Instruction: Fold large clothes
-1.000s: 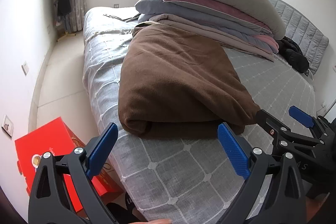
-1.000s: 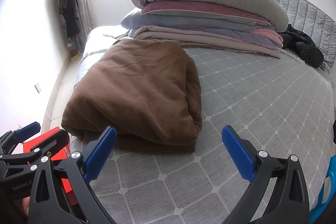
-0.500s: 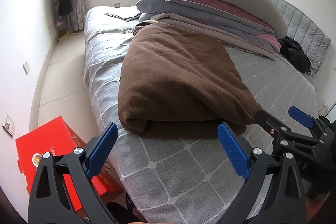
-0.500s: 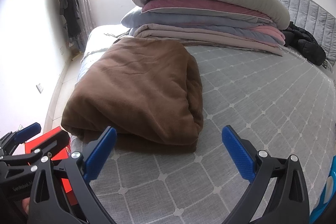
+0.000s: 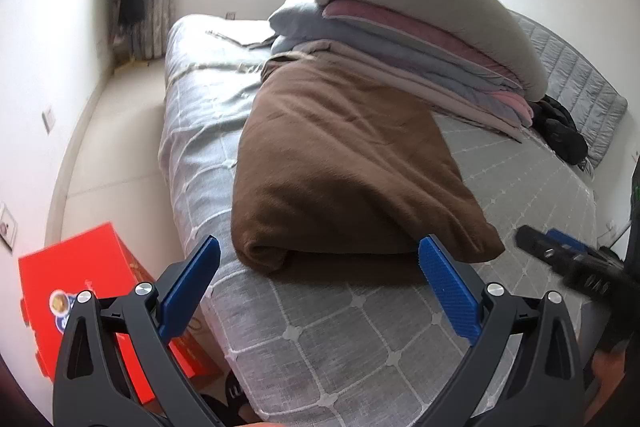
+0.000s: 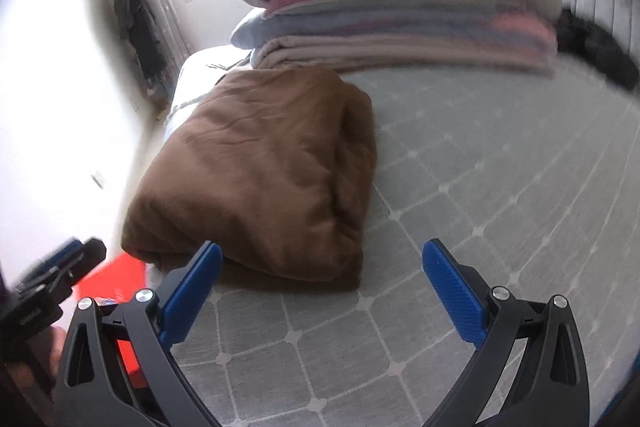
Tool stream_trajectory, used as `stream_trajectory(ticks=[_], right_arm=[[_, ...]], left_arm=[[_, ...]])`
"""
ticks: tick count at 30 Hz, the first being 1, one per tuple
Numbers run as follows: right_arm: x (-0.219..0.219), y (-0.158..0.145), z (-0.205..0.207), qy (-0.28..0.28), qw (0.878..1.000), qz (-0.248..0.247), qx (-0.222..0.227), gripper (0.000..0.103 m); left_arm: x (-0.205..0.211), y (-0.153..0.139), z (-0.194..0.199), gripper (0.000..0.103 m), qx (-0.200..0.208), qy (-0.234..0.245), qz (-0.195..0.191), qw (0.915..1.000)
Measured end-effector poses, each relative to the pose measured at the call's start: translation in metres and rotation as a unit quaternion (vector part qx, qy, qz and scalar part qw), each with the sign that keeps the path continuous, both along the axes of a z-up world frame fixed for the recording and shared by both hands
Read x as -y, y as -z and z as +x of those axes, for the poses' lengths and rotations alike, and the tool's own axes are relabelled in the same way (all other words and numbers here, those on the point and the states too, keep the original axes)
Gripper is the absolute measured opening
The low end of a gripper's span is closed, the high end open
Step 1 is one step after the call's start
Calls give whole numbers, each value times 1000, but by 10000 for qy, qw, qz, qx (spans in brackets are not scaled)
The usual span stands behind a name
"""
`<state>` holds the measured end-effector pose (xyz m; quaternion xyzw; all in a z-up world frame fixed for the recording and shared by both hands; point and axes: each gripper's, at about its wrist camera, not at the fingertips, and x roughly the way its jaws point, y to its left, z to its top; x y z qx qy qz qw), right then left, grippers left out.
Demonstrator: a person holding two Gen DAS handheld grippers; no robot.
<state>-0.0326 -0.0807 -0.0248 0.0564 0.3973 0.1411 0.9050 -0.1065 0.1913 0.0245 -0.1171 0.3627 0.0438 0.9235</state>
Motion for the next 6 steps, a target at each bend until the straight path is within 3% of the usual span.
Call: stream_trajectory(ticks=[4, 6], right_arm=[[31, 18, 20, 21, 9954, 674, -678, 97], [38, 28, 25, 102, 9935, 698, -899, 97]], left_arm=[[-1, 4, 4, 96, -109, -14, -50, 9999], [6, 6, 6, 96, -150, 57, 22, 9999]])
